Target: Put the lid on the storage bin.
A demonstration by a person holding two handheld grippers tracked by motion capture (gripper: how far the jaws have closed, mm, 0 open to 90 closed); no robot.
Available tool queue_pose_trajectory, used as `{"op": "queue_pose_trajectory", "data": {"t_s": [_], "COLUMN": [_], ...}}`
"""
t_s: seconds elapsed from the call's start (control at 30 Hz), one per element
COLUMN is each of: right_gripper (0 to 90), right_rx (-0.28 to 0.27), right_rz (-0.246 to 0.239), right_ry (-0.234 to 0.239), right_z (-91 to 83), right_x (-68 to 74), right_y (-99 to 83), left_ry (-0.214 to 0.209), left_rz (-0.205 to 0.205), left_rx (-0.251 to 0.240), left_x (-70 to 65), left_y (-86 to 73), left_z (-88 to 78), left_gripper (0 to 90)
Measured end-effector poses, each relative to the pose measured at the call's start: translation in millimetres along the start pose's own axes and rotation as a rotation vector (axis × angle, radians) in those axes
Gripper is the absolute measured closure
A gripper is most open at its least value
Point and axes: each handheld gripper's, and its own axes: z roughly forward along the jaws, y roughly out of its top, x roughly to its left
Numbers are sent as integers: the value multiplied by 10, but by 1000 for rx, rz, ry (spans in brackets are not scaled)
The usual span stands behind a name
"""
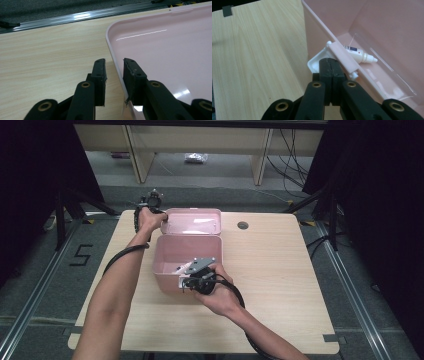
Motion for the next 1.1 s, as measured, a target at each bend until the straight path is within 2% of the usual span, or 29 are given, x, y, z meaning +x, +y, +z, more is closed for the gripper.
{"op": "queue_pose_trajectory", "data": {"t_s": [0.03, 0.07, 0.1, 0.23, 0.4, 0.47, 0.5, 0.53, 0.57, 0.67, 0.8, 1.07, 1.1], "right_gripper": [900, 900, 900, 900, 900, 900, 900, 900, 900, 900, 900, 900, 900], "right_rx": [-8, -8, 5, 1, -2, 2, 6, 4, 8, 17, -1, 18, 19], "right_rz": [0, -19, -23, -14, -20, -11, 9, -12, -9, -12, -6, -5, -4], "right_ry": [-5, -10, -4, -3, -1, 0, 4, 3, -3, -2, -5, 7, 7], "right_z": [8, 8, -5, -5, -5, -6, -7, -6, -7, -13, 5, -8, -8], "right_x": [5, -8, -13, -9, -19, -15, -4, -19, -17, -19, -17, -28, -28], "right_y": [-2, 2, 7, 0, -2, 0, -2, 4, 7, 16, 8, 18, 18], "left_ry": [0, -1, 7, 20, 34, 37, 36, 38, 41, 42, 43, 33, 31], "left_rz": [5, 7, 15, 32, -1, 1, 16, 16, 14, -16, -27, -71, -77], "left_rx": [0, 6, 17, 39, 28, 41, 38, 47, 48, 26, 16, 4, -13], "left_x": [-6, -8, -15, -43, -81, -82, -71, -73, -77, -99, -101, -98, -99], "left_y": [3, 7, 13, 27, 43, 49, 55, 61, 64, 54, 54, 66, 64], "left_z": [3, 1, -4, 0, 5, -9, -16, -29, -35, -32, -48, -78, -72], "left_gripper": [715, 724, 735, 791, 814, 818, 820, 822, 824, 830, 836, 848, 851]}}
